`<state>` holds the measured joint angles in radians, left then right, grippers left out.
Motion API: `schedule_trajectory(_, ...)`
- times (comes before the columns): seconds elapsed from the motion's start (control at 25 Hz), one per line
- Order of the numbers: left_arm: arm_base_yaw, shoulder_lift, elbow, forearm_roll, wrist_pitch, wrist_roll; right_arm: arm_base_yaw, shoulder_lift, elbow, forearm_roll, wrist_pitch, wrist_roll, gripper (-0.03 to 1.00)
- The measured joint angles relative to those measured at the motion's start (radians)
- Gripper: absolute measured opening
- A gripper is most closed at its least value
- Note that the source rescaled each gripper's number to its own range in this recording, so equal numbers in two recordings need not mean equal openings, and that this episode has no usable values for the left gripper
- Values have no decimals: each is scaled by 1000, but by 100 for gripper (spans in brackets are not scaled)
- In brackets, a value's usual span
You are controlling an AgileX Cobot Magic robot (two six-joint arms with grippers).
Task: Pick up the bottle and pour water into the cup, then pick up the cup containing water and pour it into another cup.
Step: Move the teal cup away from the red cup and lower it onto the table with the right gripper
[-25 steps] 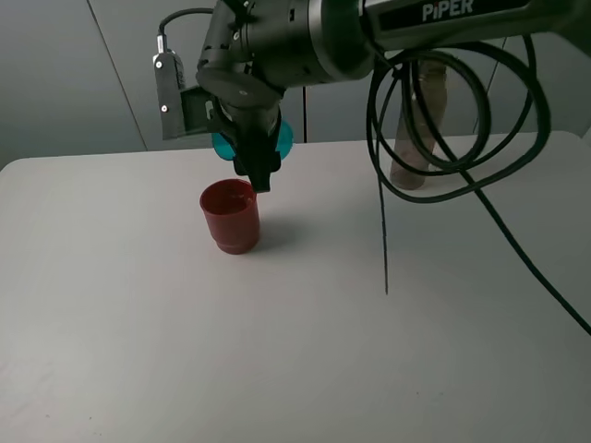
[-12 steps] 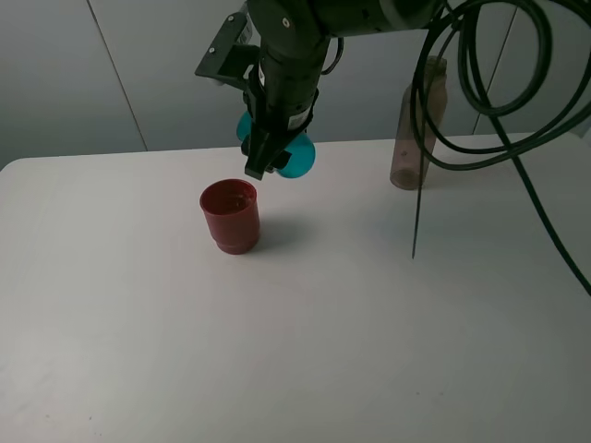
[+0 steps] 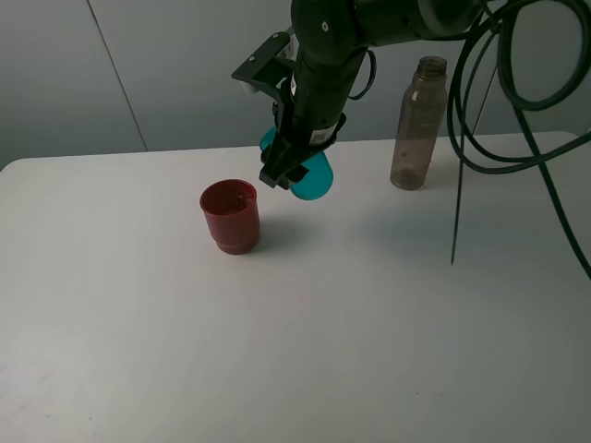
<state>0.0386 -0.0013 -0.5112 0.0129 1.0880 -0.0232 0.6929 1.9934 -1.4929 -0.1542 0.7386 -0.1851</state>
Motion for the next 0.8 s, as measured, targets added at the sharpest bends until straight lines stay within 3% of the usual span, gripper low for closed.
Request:
schedule_trajectory(0.28,0,0,0,0,0,0,-52,-106,269,111,-284,6,10)
schedule_trajectory(0.6,0,0,0,0,0,0,-138,-117,429,140,-455,68,10)
schedule_trajectory(0.8,0,0,0,0,0,0,-164,-117,505,142,-629,126,10)
